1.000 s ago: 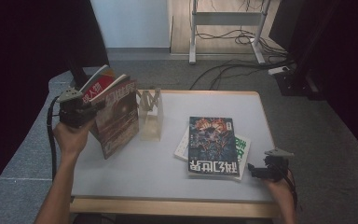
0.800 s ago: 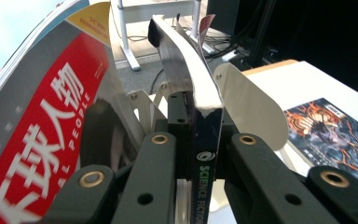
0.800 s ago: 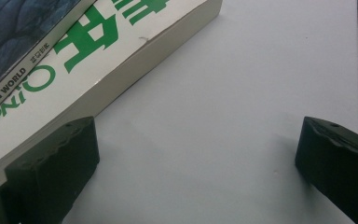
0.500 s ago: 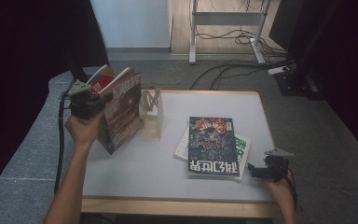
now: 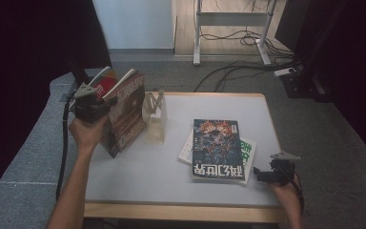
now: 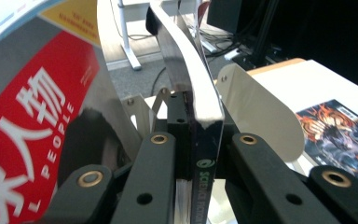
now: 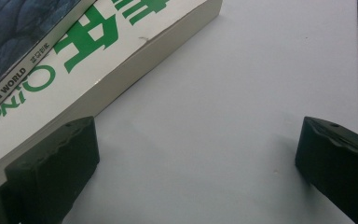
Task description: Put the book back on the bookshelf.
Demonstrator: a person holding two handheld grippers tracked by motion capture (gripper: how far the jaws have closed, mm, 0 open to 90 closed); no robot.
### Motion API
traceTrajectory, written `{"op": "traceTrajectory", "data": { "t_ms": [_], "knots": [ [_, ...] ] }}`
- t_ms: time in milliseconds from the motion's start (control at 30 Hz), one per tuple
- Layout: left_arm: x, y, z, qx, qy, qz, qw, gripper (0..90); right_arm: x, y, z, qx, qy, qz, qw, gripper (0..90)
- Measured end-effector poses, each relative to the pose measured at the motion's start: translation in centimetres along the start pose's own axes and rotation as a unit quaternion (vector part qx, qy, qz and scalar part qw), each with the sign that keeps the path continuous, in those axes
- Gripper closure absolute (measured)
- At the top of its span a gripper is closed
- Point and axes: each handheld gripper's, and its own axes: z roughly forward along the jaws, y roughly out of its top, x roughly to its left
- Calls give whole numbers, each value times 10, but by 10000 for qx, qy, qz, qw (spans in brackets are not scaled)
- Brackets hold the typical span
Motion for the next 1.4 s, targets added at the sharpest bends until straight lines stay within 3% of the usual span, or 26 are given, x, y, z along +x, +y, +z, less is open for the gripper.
{"op": "traceTrajectory", "data": {
  "t_ms": [167, 300, 467, 1100, 1200, 1267, 1400],
  "knots": [
    [6, -7, -7, 125, -104, -87, 9998, 832, 0, 0, 0, 1, 0, 1, 10000, 0],
    [8, -8, -11, 316, -172, 40, 9993, 827, 0, 0, 0, 3, 0, 2, 10000, 0],
    [9, -7, -13, 417, -158, 61, 9990, 816, 0, 0, 0, 3, 0, 0, 10000, 0],
    [4, 16, -5, 826, -119, 41, 9965, 743, 0, 0, 0, 9, 6, -2, 10000, 0],
    [3, 19, -4, 925, -121, 58, 9956, 760, 0, 0, 0, 2, 0, 0, 10000, 0],
    [2, 20, -4, 945, -144, 25, 9954, 829, 0, 0, 0, 1, 2, 2, 10000, 0],
    [0, 20, -4, 873, -17, 22, 9962, 840, 0, 0, 0, 0, 1, 3, 10000, 0]
  ]
}}
